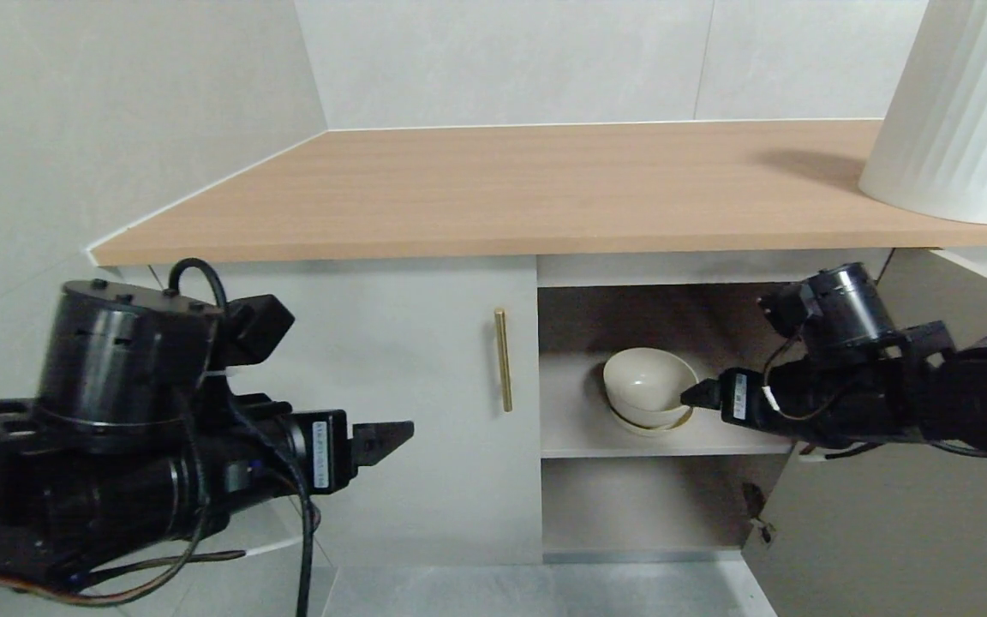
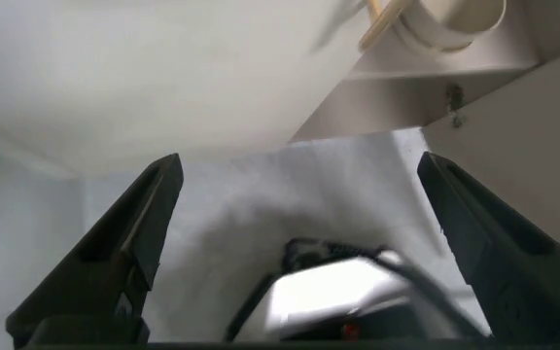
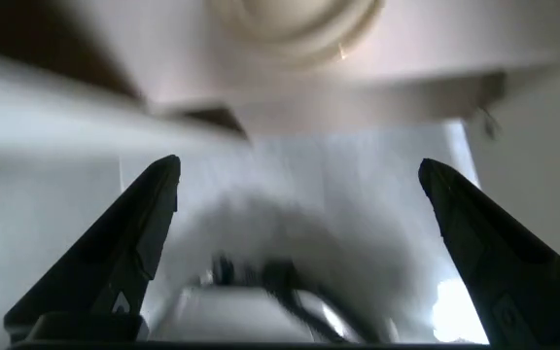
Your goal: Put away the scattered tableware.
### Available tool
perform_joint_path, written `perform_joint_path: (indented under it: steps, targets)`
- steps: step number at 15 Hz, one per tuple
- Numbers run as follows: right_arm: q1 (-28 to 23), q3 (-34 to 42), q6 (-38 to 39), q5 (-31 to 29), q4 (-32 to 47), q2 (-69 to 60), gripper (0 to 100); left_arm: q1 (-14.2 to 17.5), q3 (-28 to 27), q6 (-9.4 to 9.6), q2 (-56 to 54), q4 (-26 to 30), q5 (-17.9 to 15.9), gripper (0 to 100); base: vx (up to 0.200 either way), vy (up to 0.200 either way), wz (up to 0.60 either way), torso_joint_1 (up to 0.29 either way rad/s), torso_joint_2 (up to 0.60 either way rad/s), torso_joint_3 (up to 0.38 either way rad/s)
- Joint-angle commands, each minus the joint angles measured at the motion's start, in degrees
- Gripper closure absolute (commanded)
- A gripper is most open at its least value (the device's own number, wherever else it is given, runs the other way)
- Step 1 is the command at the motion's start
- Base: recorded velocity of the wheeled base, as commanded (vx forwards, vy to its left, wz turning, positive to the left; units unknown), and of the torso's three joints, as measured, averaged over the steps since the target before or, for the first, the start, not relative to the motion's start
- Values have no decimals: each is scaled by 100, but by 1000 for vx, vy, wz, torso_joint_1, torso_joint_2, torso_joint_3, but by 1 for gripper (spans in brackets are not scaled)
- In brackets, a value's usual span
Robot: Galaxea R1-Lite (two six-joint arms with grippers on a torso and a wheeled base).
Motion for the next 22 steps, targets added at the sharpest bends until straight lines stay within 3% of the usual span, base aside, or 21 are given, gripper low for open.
perform_joint_path:
  steps: [1, 4, 6, 8, 22]
  targets:
    - [155, 596, -120, 50, 644, -1460, 0, 83, 257, 89, -797, 183, 0, 0, 0, 0, 0, 0, 0, 0]
    - [542, 1141, -181, 67, 969, -2233, 0, 215, 494, 107, -1184, 350, 0, 0, 0, 0, 0, 0, 0, 0]
    - [613, 1308, -304, 111, 978, -2427, 0, 215, 503, 265, -1192, 333, 0, 0, 0, 0, 0, 0, 0, 0]
    - [648, 1317, -454, 94, 987, -2567, 0, 207, 494, 309, -1034, 306, 0, 0, 0, 0, 0, 0, 0, 0]
    - [656, 1440, -612, 111, 1075, -2523, 0, 163, 494, 309, -771, 306, 0, 0, -200, 0, 0, 3, 4, 3]
